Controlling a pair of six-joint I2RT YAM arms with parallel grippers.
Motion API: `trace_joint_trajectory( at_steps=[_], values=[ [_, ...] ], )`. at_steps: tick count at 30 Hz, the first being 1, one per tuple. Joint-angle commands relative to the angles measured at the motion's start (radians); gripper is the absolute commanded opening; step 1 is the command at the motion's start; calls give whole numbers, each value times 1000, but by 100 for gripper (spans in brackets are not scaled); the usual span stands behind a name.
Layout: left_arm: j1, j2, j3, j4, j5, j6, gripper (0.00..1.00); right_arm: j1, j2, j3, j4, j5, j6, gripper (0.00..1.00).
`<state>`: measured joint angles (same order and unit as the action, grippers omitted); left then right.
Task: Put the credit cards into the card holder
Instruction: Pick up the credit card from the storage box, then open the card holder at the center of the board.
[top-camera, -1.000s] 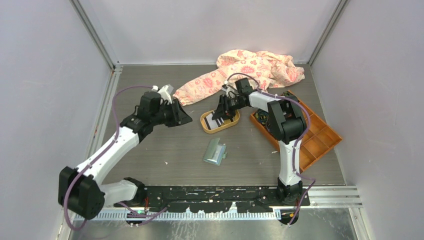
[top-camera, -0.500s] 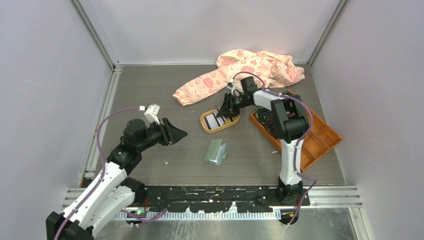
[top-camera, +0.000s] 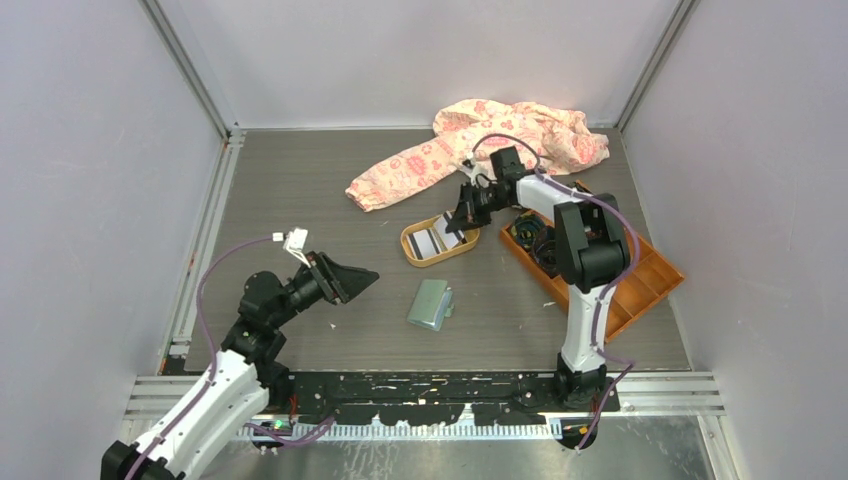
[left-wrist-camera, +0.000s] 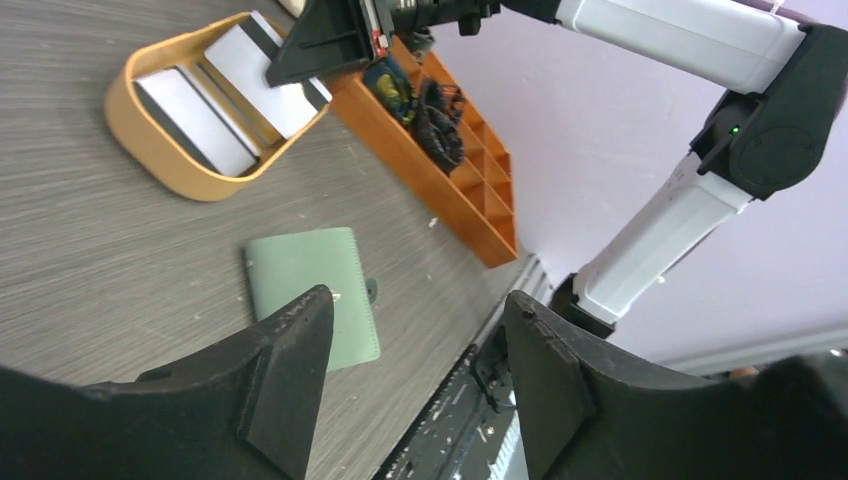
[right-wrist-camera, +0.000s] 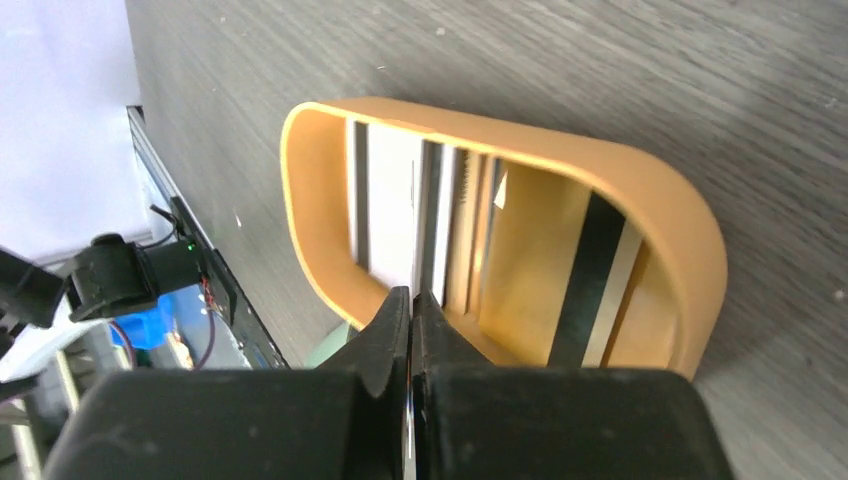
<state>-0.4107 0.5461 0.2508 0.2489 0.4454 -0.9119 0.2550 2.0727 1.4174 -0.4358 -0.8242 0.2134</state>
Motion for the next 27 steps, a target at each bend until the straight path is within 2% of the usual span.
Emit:
trace_joint_trajectory(
  at_steps=[1,5,10,14,18,20,23,25,27],
  values=[
    [2,51,-44,341,102,-77,65,-16,-178,13,-63,-3,-142,1],
    [-4,92,-61,509,132,-93,66,-25,-235,16,-103,-138,-239,1],
    [-38,96,-89,667,82,-56,68,-18,-371,-56,-41,-323,-305,1],
    [-137,82,-97,732,8,38,69,11,-564,-221,24,-397,-436,1],
    [-280,99,-66,733,-56,173,74,28,-737,-388,153,-490,-467,1],
    [-363,149,-45,733,-84,256,77,30,-769,-397,56,-537,-552,1],
    [-476,240,-19,733,-150,382,80,56,-792,-356,-212,-559,-853,1],
    [-518,303,1,738,-200,444,80,92,-793,-321,-371,-570,-1050,1],
    [-535,371,17,794,-216,476,79,120,-792,-304,-434,-565,-1116,1]
  ],
)
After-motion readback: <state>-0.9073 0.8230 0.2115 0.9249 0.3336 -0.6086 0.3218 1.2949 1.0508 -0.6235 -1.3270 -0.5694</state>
